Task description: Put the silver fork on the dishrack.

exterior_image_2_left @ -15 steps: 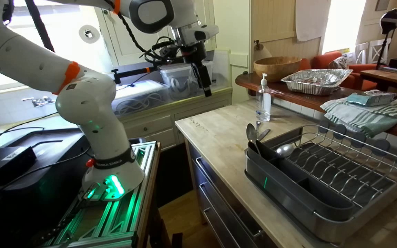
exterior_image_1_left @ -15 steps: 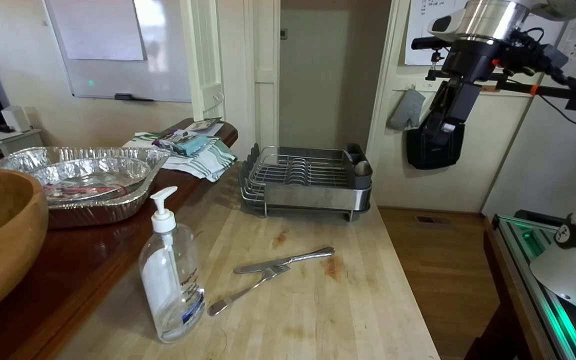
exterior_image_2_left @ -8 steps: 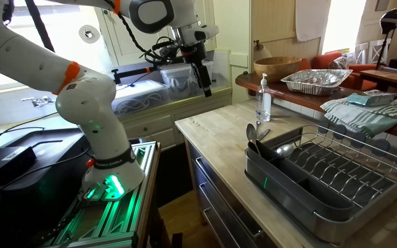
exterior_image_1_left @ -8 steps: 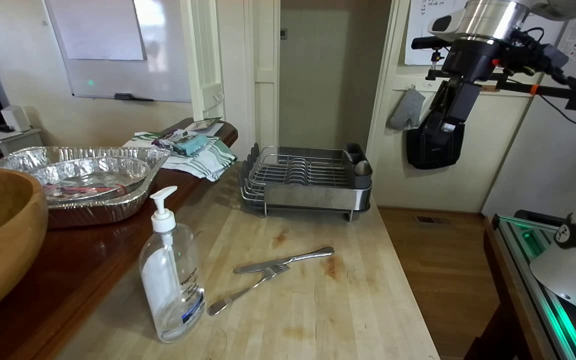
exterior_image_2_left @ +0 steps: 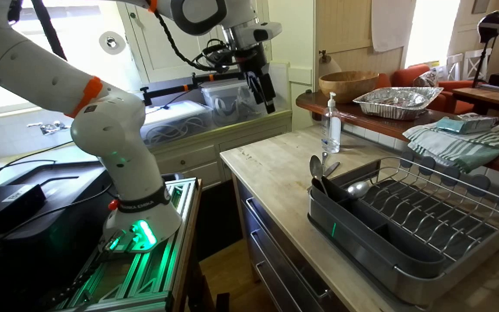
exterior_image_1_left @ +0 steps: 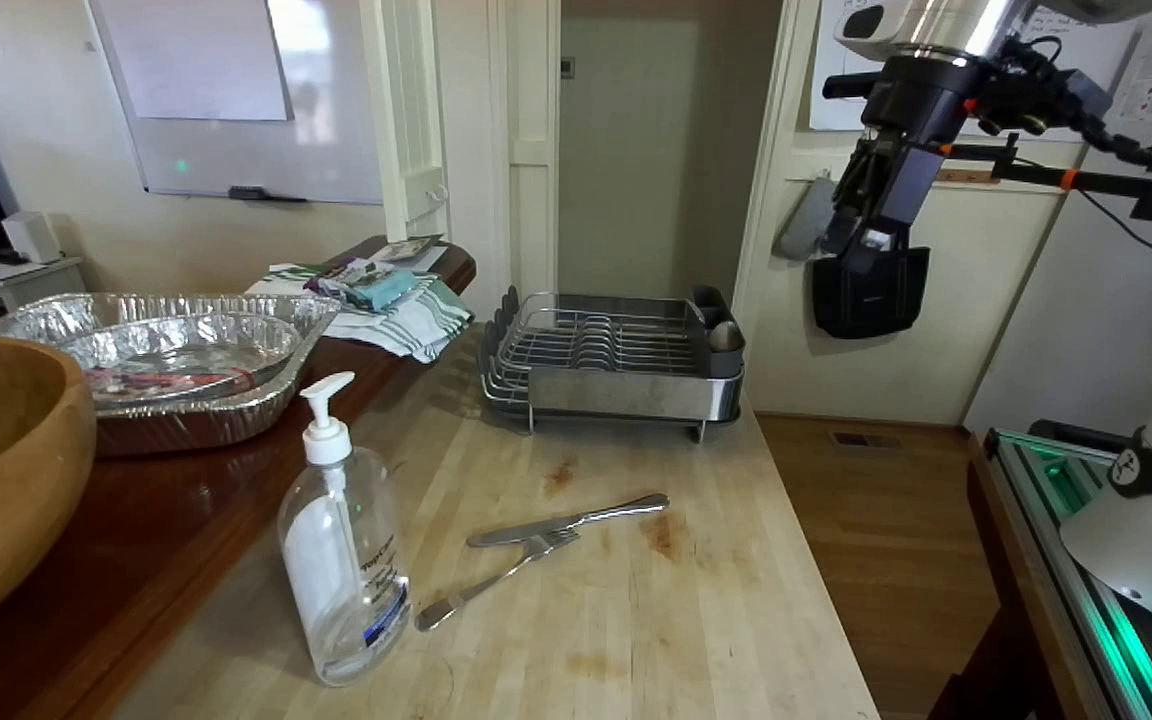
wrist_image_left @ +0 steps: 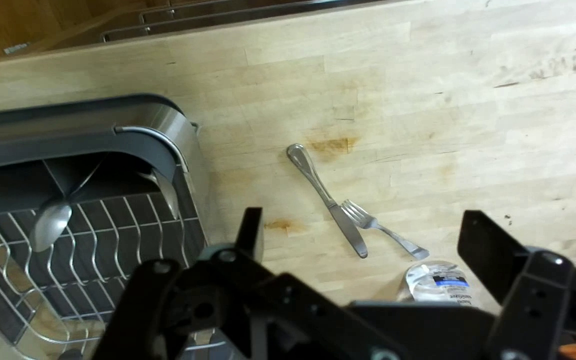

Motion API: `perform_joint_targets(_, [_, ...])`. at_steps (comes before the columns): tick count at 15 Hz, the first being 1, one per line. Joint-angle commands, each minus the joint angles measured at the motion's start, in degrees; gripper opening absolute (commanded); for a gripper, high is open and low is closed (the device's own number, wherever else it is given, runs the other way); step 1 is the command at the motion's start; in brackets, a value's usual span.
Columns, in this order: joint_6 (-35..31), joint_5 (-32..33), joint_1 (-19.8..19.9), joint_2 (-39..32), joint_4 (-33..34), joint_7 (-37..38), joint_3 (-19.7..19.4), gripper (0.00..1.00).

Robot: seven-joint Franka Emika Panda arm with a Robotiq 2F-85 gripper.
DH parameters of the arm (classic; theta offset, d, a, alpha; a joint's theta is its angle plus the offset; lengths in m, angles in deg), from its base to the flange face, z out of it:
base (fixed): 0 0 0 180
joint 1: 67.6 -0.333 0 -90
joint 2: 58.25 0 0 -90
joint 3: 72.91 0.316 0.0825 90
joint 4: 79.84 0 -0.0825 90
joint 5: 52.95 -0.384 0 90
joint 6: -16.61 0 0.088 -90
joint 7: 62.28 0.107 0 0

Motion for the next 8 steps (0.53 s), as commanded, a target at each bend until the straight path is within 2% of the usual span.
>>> perform_joint_targets(1, [-3.9, 1.1, -1.2, -7.3, 3.4, -3.9, -0.3, 1.00])
perform_joint_targets(8, [-8.5, 1.4, -2.6, -20.2, 10.0, -12.5, -1.2, 1.00])
